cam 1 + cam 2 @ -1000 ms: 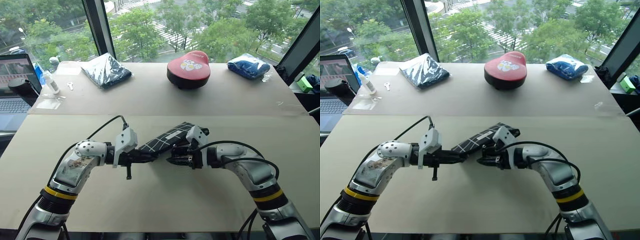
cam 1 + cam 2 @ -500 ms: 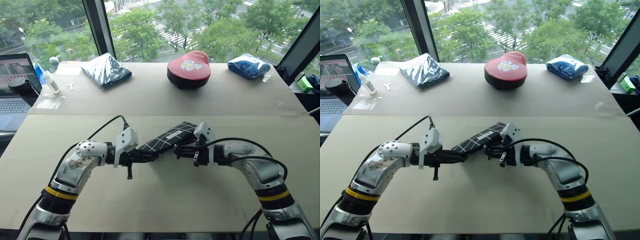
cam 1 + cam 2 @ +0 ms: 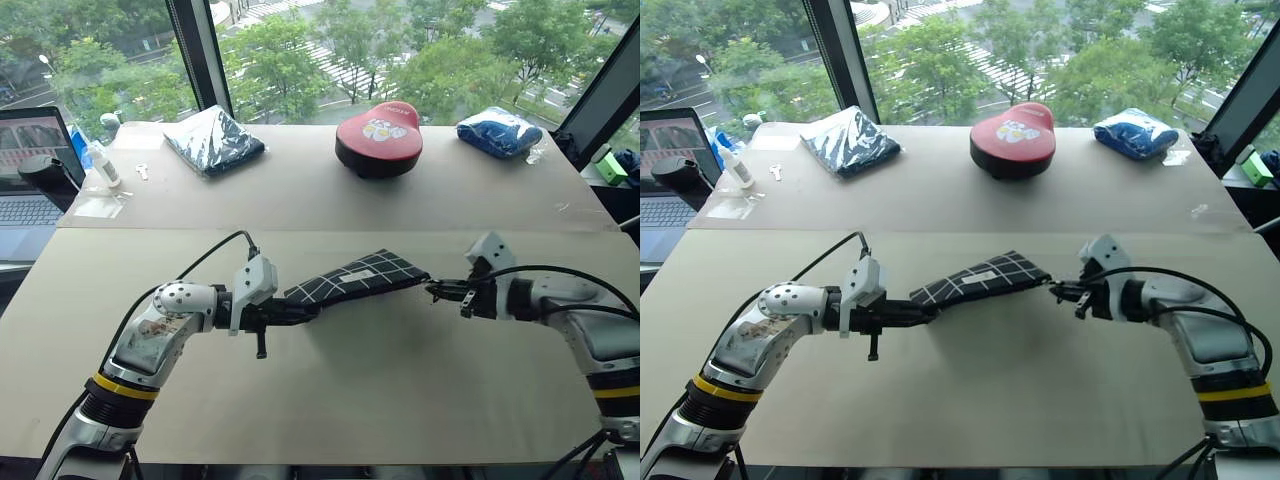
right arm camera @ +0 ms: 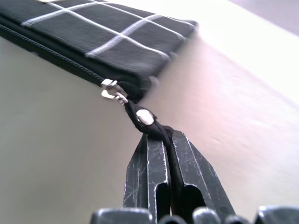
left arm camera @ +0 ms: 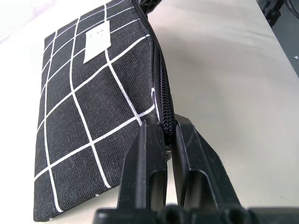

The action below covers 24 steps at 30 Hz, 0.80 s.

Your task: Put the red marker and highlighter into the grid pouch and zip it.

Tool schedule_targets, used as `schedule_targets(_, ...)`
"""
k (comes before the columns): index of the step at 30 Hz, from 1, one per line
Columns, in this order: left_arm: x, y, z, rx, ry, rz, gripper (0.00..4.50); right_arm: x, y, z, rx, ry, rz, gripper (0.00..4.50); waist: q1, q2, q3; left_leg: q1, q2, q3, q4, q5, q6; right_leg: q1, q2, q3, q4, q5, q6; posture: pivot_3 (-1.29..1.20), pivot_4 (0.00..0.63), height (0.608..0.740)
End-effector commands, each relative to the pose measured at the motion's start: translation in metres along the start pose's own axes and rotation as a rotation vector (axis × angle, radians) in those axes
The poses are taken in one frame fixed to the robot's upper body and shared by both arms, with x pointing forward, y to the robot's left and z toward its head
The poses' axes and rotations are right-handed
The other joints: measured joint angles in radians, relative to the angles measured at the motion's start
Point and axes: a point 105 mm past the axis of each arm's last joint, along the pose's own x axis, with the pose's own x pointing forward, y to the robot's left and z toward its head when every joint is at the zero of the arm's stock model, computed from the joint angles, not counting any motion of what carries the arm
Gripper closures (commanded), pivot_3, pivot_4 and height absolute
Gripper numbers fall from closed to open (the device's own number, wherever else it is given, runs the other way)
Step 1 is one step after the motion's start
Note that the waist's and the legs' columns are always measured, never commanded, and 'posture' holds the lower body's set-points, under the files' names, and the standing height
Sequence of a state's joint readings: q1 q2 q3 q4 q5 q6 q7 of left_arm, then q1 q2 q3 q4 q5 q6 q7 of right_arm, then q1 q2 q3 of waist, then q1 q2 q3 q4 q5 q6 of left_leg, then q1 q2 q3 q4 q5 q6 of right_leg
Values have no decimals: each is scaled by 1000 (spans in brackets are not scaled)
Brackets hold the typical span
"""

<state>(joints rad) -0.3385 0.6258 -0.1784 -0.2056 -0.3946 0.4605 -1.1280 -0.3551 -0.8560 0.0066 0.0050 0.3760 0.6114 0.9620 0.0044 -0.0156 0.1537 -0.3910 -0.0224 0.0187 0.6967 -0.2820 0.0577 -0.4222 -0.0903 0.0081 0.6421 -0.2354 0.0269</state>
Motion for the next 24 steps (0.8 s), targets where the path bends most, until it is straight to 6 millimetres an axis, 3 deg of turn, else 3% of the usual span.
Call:
schedule_targets(1, -1, 0, 9, 40, -19, -3, 4500, -8, -8, 10, -40, -39, -39, 4481, -1, 0, 0, 0, 0, 0, 0, 0, 0, 0, 0, 0, 0, 0, 0, 0, 150, 740)
schedule_targets(2, 0, 1, 9, 42, -19, -5, 4500, -4, -5, 11, -34, -47, -35, 4481, -1, 0, 0, 0, 0, 0, 0, 0, 0, 0, 0, 0, 0, 0, 0, 0, 150, 740)
schedule_targets(8, 5, 2, 7, 69, -7, -37, 4500, 11, 19, 12, 30, -77, 72, 2521, 1, 0, 0, 0, 0, 0, 0, 0, 0, 0, 0, 0, 0, 0, 0, 0, 150, 740)
schedule_targets(12, 8, 5, 8, 99, 0, -76, 4500, -3, 35, 15, 111, -111, 186, 1243, 9, 0, 0, -1, 0, 0, 0, 0, 0, 0, -1, -1, -1, 0, 0, 0, 150, 740)
schedule_targets(19, 5, 19, 7, 202, 20, -133, 4500, -61, 2, 26, 43, -158, 21, 1243, 9, 0, 0, -2, -2, 0, 1, 0, 2, 0, -2, -1, -2, 1, 2, 0, 150, 740)
schedule_targets(24, 6, 26, 12, 330, -19, -193, 4500, -85, 20, 15, -18, -136, 35, 1243, 11, 0, 0, -3, -1, 0, 0, 0, 2, 0, -1, -2, -2, 1, 2, 0, 150, 740)
